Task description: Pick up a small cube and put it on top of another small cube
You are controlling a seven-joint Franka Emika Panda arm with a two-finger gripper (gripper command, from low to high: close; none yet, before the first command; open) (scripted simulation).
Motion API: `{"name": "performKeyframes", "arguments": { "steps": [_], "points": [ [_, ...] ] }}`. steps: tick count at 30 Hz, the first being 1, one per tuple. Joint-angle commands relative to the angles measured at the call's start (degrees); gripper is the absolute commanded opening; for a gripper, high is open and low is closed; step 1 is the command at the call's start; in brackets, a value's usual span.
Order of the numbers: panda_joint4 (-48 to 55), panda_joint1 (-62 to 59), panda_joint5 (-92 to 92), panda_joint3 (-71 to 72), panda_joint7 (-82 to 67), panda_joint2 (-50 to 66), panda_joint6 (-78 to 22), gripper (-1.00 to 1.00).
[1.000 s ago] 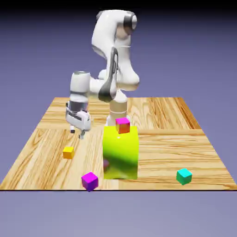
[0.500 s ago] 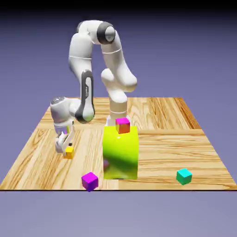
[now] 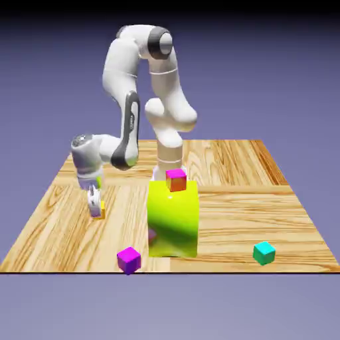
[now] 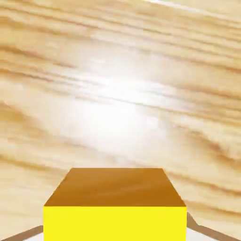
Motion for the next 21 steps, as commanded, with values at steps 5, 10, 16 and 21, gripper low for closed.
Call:
{"name": "performKeyframes", "arguments": {
  "steps": [5, 10, 16, 21],
  "points": [
    [5.94, -0.98, -11.52, 4.25, -12.44, 4.32, -3.97, -1.00],
    [11.88, -1.97, -23.01, 8.52, -24.90, 8.64, -7.91, -1.00],
    [18.78, -2.09, -35.76, 12.92, -39.85, 13.01, -11.94, -1.00],
    [26.58, 1.63, -46.79, 18.30, -52.31, 17.42, -16.51, -1.00]
  ]
}}
